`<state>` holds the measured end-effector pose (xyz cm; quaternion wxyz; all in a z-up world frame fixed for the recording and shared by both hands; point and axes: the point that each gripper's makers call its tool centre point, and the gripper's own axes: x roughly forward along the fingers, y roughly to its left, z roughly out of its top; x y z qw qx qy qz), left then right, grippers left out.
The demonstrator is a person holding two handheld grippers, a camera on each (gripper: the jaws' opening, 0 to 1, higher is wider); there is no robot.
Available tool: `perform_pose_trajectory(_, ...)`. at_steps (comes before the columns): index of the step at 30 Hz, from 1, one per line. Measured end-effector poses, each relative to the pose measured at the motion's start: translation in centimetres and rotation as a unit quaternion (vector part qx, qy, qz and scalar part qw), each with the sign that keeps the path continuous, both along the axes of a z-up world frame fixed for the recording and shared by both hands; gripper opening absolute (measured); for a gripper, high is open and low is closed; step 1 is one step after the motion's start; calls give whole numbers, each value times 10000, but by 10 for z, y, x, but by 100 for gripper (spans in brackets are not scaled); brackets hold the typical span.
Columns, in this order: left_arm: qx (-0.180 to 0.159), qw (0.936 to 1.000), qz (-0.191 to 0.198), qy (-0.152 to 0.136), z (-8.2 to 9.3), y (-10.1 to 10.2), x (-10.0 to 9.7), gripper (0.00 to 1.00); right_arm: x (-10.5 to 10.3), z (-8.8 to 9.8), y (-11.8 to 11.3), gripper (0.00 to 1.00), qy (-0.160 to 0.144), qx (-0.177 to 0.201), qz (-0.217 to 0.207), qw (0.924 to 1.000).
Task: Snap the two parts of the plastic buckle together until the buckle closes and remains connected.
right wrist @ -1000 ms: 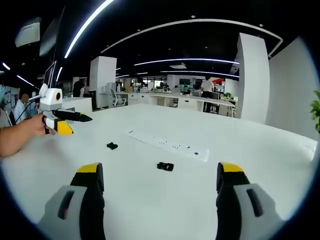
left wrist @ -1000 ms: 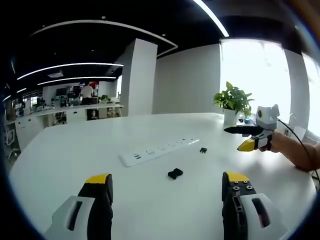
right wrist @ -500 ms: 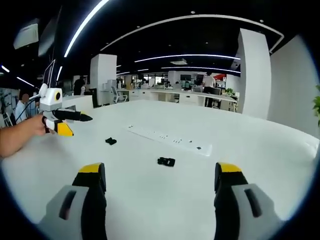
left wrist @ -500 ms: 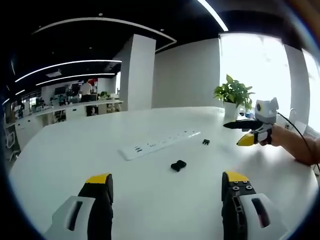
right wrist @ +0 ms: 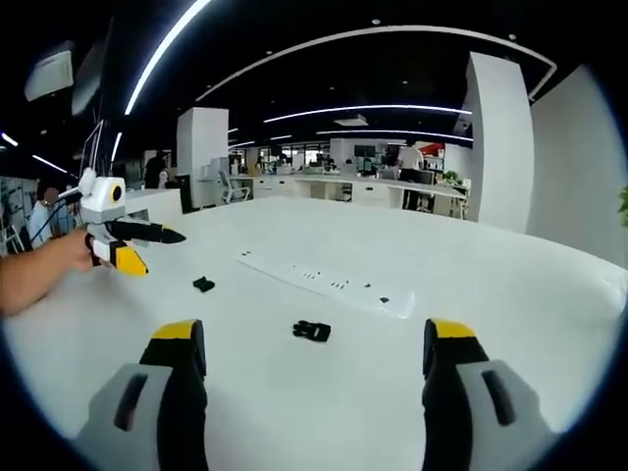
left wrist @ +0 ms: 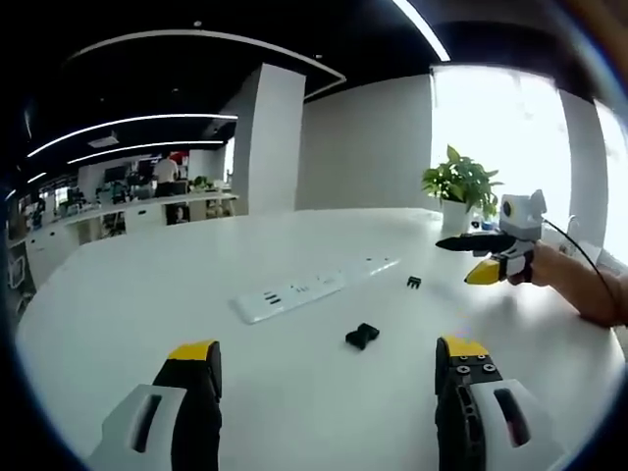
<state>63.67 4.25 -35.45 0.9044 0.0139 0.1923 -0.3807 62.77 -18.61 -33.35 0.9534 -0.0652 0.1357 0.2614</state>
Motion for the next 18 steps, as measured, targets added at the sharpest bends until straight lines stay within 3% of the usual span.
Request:
perform_pose_trajectory(5, -70, 9999, 35, -102, 10, -2, 10, 92, 15, 15, -4, 94, -143, 52, -102, 9998)
perform_pose_trajectory(8, -103, 9998, 69, -133, 14, -3, 14, 91, 26, 29, 1, 94, -239, 284, -128, 9992)
perform_pose_trajectory(13, -107, 9998, 111, -94, 10, 6, 18, 91, 29, 21, 2, 93, -218, 78, -56, 9997)
perform_pose_trajectory(18, -177, 9998, 116, -47, 10, 5, 22, 91, 29, 17, -4, 93, -152, 104, -75, 9998)
